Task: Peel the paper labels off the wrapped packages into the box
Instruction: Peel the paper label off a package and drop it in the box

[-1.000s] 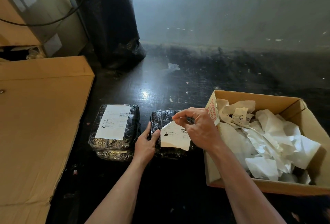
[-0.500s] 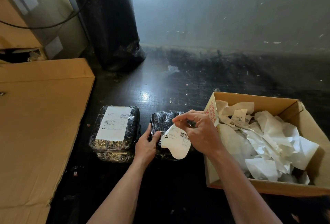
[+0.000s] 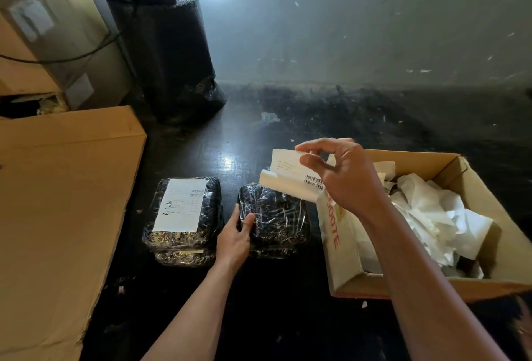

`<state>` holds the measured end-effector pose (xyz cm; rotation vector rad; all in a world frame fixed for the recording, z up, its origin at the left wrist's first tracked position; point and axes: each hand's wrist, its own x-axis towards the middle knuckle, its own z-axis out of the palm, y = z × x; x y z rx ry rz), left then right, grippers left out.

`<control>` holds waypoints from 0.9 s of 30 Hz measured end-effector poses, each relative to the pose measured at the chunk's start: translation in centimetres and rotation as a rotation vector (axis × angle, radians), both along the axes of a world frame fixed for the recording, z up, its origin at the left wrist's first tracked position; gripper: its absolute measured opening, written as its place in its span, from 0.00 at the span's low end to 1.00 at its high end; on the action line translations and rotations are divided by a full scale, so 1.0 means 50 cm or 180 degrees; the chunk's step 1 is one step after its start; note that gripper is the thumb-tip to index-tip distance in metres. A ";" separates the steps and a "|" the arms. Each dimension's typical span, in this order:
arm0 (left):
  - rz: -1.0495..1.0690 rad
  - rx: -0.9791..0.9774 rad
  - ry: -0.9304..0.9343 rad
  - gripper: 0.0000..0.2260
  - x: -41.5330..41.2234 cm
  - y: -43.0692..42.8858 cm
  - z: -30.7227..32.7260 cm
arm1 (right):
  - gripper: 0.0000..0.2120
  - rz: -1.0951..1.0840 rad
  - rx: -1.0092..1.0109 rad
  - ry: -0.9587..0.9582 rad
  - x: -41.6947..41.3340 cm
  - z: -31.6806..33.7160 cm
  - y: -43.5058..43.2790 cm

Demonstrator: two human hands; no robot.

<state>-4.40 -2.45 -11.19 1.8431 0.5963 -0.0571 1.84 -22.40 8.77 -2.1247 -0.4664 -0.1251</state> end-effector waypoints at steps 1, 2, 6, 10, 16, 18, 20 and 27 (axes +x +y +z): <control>-0.0049 0.0038 0.0006 0.32 0.000 0.001 0.004 | 0.11 -0.0036 0.0006 -0.0011 -0.010 0.003 -0.003; -0.0101 0.0072 0.0023 0.31 0.001 0.001 0.007 | 0.13 -0.0078 0.0020 0.0007 -0.018 0.008 -0.006; -0.0190 0.0539 0.0192 0.30 -0.001 -0.005 0.027 | 0.11 -0.0431 -0.0093 0.0016 -0.052 0.042 -0.027; 0.0040 0.1234 -0.0081 0.28 0.003 -0.034 0.081 | 0.04 -0.0558 -0.0188 -0.0029 -0.076 0.069 -0.067; -0.0634 0.1026 -0.1018 0.24 0.036 -0.124 0.171 | 0.03 -0.1025 -0.0157 -0.0054 -0.111 0.085 -0.155; -0.0852 0.0944 -0.1055 0.24 0.039 -0.162 0.186 | 0.04 -0.1181 -0.0332 -0.0077 -0.110 0.081 -0.186; -0.1016 0.0829 -0.0983 0.25 0.041 -0.200 0.189 | 0.06 -0.1306 -0.0525 -0.0111 -0.104 0.069 -0.219; -0.1169 0.0450 -0.0595 0.29 0.052 -0.319 0.166 | 0.09 -0.1336 -0.0985 -0.0147 -0.051 0.012 -0.335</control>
